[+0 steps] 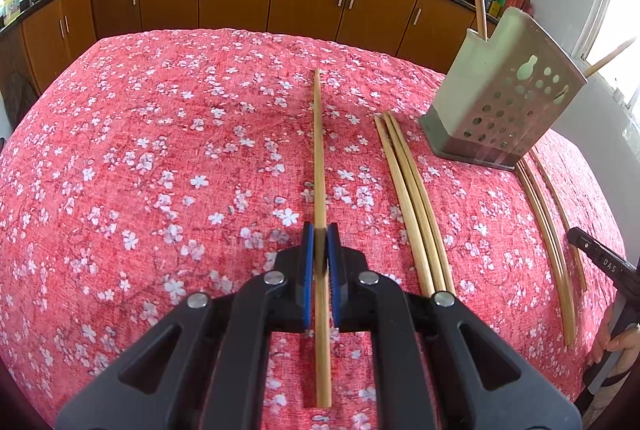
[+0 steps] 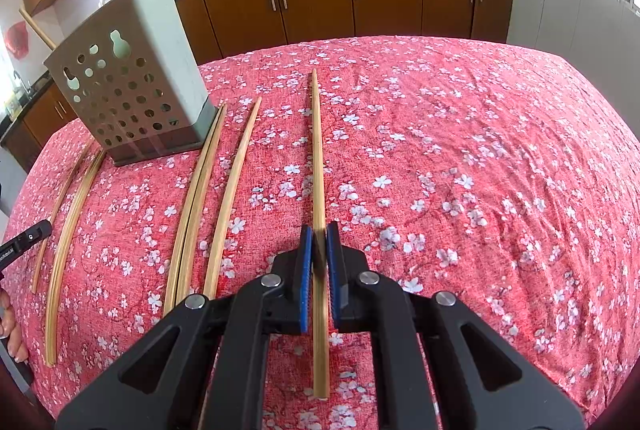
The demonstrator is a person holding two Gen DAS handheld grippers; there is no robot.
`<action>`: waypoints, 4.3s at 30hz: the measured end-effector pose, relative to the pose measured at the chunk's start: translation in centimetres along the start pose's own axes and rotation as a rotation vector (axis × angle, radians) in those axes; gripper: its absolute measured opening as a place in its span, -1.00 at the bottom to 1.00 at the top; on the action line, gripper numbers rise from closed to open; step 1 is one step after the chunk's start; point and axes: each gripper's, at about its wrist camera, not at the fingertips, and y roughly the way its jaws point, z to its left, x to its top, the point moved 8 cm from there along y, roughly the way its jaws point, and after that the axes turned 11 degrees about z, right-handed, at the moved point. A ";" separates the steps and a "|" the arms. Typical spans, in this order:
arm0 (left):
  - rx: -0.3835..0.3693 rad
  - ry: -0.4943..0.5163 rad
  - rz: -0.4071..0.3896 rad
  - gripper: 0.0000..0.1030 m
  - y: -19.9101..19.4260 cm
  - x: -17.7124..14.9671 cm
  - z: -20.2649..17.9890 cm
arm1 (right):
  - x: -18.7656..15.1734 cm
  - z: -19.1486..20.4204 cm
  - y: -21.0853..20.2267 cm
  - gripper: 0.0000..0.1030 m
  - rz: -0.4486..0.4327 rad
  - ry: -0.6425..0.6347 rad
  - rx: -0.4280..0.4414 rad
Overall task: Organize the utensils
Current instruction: 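Lift both chopsticks and carry them above the utensil holder, then open both grippers to release the chopsticks into the holder, then lower the right gripper onto a bamboo chopstick while the left gripper grasps another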
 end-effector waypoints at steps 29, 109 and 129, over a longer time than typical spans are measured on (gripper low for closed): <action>0.075 0.046 0.006 -0.83 -1.2 -2.1 -0.5 | -1.5 0.8 -1.1 -0.73 0.001 -0.013 0.010; -0.091 0.055 -0.546 -0.57 -18.3 18.0 -14.3 | 15.0 8.8 -19.9 -0.16 -0.604 -0.056 0.193; 0.096 -0.015 -0.191 -0.31 -8.9 2.9 -3.0 | 1.5 3.3 -3.5 -0.58 -0.024 -0.016 0.197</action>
